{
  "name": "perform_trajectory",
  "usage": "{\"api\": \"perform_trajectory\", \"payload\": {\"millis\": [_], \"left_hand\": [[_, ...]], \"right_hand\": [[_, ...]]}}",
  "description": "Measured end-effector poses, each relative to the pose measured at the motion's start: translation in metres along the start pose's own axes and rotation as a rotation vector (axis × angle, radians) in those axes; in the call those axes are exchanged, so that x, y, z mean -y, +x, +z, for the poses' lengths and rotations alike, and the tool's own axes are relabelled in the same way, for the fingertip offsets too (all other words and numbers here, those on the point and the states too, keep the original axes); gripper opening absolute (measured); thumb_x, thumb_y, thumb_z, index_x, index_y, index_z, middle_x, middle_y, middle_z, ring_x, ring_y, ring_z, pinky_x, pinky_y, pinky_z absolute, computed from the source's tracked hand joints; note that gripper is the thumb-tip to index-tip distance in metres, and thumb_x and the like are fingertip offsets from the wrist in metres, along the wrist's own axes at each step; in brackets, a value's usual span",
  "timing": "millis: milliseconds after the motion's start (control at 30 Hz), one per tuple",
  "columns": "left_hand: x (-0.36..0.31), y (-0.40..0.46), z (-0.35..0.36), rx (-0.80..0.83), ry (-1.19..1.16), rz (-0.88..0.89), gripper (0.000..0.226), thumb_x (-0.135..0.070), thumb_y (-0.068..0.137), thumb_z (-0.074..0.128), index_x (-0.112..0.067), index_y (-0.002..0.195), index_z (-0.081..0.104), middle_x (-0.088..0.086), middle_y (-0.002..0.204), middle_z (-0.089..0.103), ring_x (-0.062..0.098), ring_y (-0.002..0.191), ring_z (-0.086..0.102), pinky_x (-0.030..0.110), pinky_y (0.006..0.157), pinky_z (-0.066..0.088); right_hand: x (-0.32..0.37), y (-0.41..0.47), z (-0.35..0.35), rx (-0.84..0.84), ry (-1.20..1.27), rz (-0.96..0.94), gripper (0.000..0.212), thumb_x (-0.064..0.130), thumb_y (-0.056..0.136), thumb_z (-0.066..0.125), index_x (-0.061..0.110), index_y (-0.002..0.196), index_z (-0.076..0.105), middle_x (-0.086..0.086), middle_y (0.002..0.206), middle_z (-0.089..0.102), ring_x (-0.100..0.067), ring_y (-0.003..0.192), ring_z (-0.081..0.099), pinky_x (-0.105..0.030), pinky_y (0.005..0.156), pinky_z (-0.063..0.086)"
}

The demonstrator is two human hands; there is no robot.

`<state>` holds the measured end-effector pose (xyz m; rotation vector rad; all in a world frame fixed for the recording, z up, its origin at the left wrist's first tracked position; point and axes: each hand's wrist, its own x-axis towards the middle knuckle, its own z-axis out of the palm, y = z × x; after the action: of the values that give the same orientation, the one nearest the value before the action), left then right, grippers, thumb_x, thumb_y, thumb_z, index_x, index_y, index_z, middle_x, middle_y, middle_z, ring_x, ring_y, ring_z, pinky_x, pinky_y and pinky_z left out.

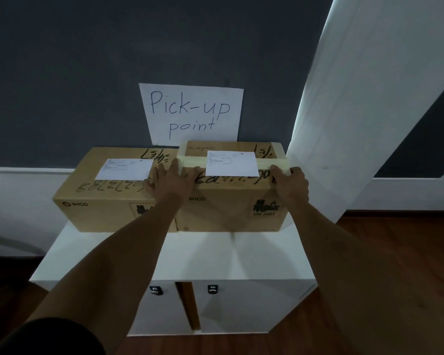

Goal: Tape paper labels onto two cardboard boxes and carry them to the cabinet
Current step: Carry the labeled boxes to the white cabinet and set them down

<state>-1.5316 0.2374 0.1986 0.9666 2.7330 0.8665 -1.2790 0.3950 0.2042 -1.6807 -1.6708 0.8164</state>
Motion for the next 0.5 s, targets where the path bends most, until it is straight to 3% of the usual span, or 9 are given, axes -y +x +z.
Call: {"api": "perform_trajectory", "payload": {"millis": [100, 233, 367, 500], "left_hand": [[-0.005, -0.008, -0.003, -0.105, -0.021, 0.009, 0.099, -0.089, 0.086, 0.029, -0.024, 0.16, 0.024, 0.012, 0.169, 0.018, 0.029, 0.157, 0.01, 0.059, 0.123, 0.002], [0.002, -0.036, -0.007, -0.271, -0.096, 0.109, 0.093, -0.081, 0.091, 0.032, -0.015, 0.156, 0.032, 0.011, 0.164, 0.033, 0.03, 0.152, 0.026, 0.058, 0.122, 0.018], [0.025, -0.065, -0.006, -0.216, -0.046, 0.157, 0.094, -0.075, 0.091, 0.045, -0.013, 0.158, 0.024, 0.012, 0.166, 0.026, 0.031, 0.154, 0.022, 0.055, 0.122, 0.02], [0.053, -0.094, -0.009, -0.209, -0.024, 0.182, 0.087, -0.065, 0.091, 0.054, -0.015, 0.156, 0.026, 0.015, 0.164, 0.03, 0.033, 0.153, 0.025, 0.056, 0.12, 0.024]], "right_hand": [[0.01, -0.007, -0.003, -0.097, -0.156, -0.032, 0.065, 0.071, 0.091, 0.051, 0.013, 0.121, 0.054, -0.008, 0.113, 0.066, -0.029, 0.097, 0.064, -0.046, 0.087, 0.051], [0.012, -0.034, -0.003, -0.298, -0.247, -0.289, 0.061, 0.062, 0.099, 0.039, 0.01, 0.126, 0.056, -0.012, 0.123, 0.064, -0.033, 0.116, 0.059, -0.049, 0.099, 0.043], [0.006, -0.071, 0.007, -0.295, -0.279, -0.456, 0.061, 0.053, 0.1, 0.043, 0.009, 0.142, 0.048, -0.014, 0.151, 0.047, -0.033, 0.141, 0.041, -0.053, 0.114, 0.029], [-0.003, -0.116, 0.02, -0.263, -0.299, -0.522, 0.067, 0.049, 0.1, 0.049, 0.004, 0.149, 0.042, -0.018, 0.155, 0.044, -0.036, 0.145, 0.037, -0.055, 0.118, 0.026]]}}
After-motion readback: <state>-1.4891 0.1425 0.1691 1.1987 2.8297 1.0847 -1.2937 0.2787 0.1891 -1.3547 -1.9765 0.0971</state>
